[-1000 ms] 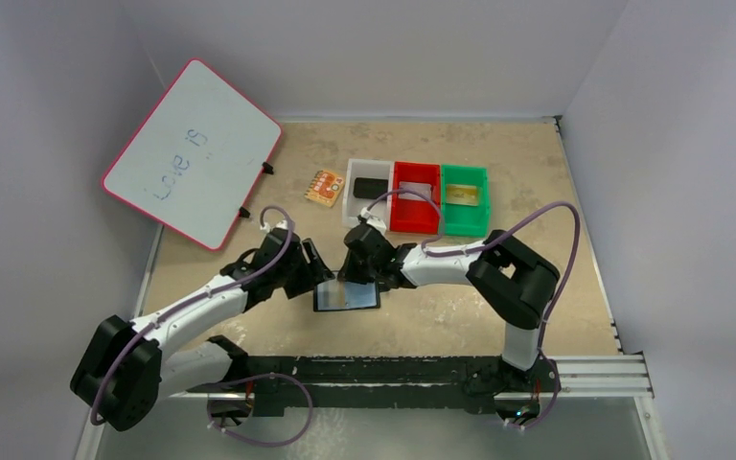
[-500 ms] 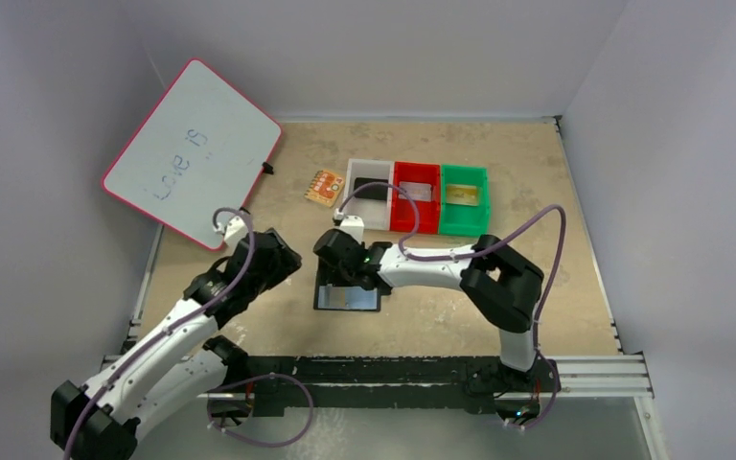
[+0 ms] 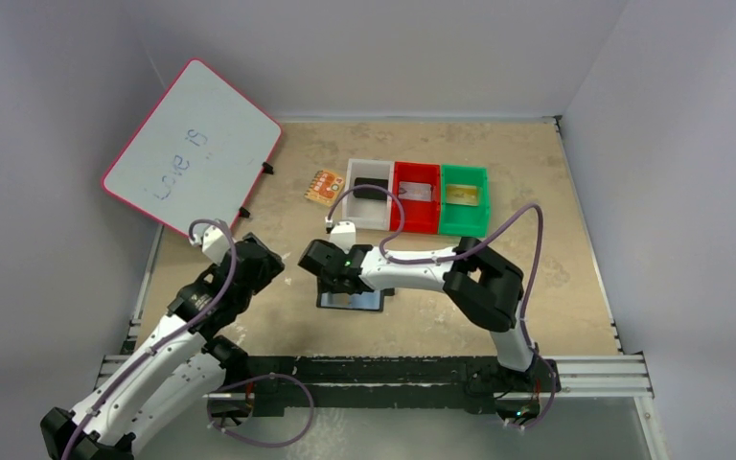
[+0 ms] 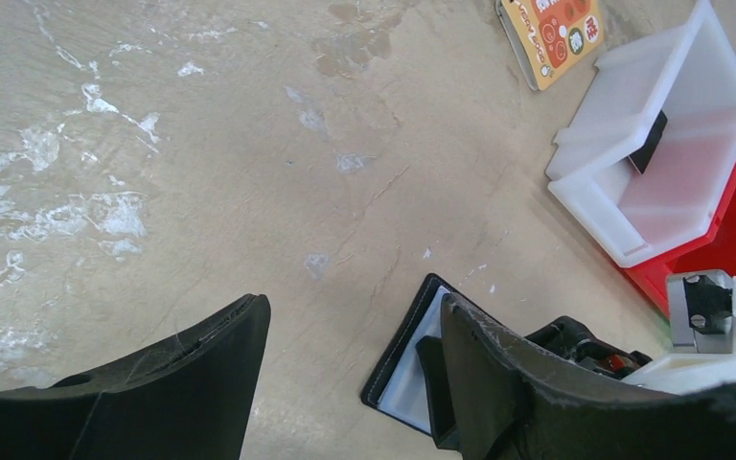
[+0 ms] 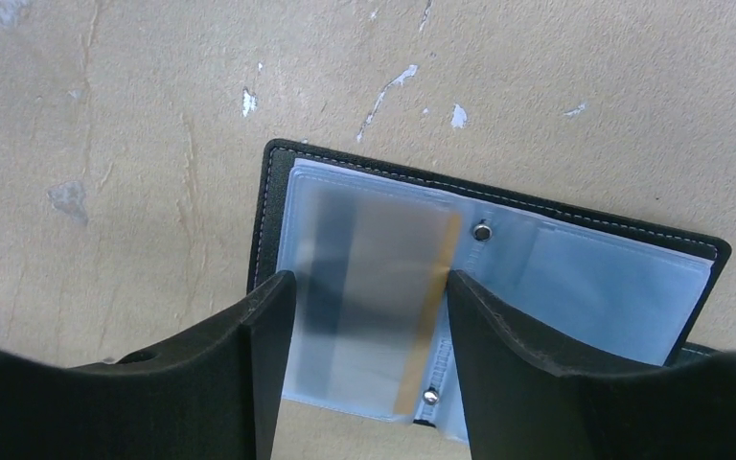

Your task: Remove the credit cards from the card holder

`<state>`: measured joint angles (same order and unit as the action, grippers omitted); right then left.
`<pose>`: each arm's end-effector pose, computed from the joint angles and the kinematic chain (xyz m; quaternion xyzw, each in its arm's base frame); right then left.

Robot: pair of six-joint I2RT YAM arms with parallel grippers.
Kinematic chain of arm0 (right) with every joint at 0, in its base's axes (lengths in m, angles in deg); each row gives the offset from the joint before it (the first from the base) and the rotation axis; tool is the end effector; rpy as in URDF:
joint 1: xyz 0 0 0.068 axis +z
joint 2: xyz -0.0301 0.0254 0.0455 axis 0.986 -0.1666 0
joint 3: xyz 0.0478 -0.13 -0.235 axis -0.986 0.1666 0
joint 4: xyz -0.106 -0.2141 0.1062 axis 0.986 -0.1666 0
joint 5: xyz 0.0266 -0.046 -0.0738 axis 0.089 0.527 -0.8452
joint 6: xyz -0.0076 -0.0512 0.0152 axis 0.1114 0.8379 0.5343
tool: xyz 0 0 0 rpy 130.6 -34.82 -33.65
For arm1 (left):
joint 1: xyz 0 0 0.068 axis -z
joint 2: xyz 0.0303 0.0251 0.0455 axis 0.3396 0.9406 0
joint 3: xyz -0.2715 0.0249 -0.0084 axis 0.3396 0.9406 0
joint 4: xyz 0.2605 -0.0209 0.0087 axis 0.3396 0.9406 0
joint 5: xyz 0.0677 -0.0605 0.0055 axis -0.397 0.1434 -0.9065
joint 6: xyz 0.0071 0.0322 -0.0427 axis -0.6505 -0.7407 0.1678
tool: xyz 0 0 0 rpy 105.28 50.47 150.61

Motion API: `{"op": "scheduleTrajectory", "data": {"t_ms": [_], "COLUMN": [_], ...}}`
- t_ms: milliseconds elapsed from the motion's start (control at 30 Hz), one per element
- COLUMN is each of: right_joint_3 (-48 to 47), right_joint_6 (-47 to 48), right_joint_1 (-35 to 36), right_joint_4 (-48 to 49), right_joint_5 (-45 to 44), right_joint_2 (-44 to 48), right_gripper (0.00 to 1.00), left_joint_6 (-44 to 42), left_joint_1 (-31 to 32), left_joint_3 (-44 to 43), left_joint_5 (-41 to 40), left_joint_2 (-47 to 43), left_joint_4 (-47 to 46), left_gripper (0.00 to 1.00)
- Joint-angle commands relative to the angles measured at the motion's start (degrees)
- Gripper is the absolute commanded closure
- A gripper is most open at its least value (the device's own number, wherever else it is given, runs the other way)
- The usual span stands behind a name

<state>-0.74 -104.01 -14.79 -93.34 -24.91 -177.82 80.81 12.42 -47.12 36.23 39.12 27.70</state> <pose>0.1883 0.3769 0.1686 -0.0202 0.9376 0.1239 0.3242 0.1221 -0.0558 0.2435 -0.3508 0.8248 -0.1210 0.4266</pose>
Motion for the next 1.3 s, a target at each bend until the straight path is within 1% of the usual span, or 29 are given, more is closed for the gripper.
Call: {"op": "scheduleTrajectory", "data": {"t_ms": [0, 67, 233, 300, 433, 467, 633, 867, 1100, 1167, 1267], "right_joint_3": [0.4, 1.8, 4.2, 5.9, 9.6, 10.5, 16.5, 23.3, 25.4, 25.7, 26.1], "right_joint_6": [-1.7, -1.4, -0.8, -0.5, 0.0, 0.1, -0.6, -2.4, -3.2, -3.3, -3.5], "right_joint_1": [0.3, 0.1, -0.6, -1.3, -3.0, -3.3, -6.1, -8.9, -9.2, -9.4, -9.5], "right_joint_4": [-3.2, -2.1, 1.1, 3.1, 8.1, 9.2, 17.5, 24.0, 25.8, 26.0, 26.2], "right_joint_5": [0.0, 1.3, 3.1, 4.2, 7.2, 7.8, 13.8, 17.8, 19.3, 19.4, 19.4], "right_joint_2": [-1.8, -1.3, -0.7, 0.1, 1.8, 2.1, 3.9, 5.7, 4.8, 5.1, 5.3], "right_gripper": [0.45, 0.57, 0.78, 0.83, 0.99, 1.00, 1.00, 1.00, 1.00, 1.00, 1.00], "left_joint_6": [0.3, -0.3, -1.8, -2.1, -3.2, -3.5, -4.6, -2.8, 0.9, 2.1, 2.8], "left_joint_1": [-0.2, -0.2, -0.2, -0.2, -0.2, -0.2, -0.2, -0.2, -0.2, -0.2, -0.2], "left_joint_3": [-1.4, -1.0, 0.3, 0.5, 1.1, 1.2, 3.2, 7.7, 10.9, 12.1, 12.8], "left_joint_5": [-1.5, -0.5, 4.5, 6.3, 9.7, 10.6, 18.2, 31.4, 37.3, 38.7, 39.4], "left_joint_2": [0.2, 0.5, 3.6, 5.3, 7.9, 8.5, 11.5, 18.1, 24.5, 25.3, 25.4], "left_joint_4": [-0.3, -1.4, -5.2, -6.6, -9.8, -10.6, -17.6, -31.5, -40.8, -43.8, -45.6], "left_gripper": [0.34, 0.34, 0.35, 0.35, 0.35, 0.35, 0.37, 0.38, 0.40, 0.41, 0.43]}}
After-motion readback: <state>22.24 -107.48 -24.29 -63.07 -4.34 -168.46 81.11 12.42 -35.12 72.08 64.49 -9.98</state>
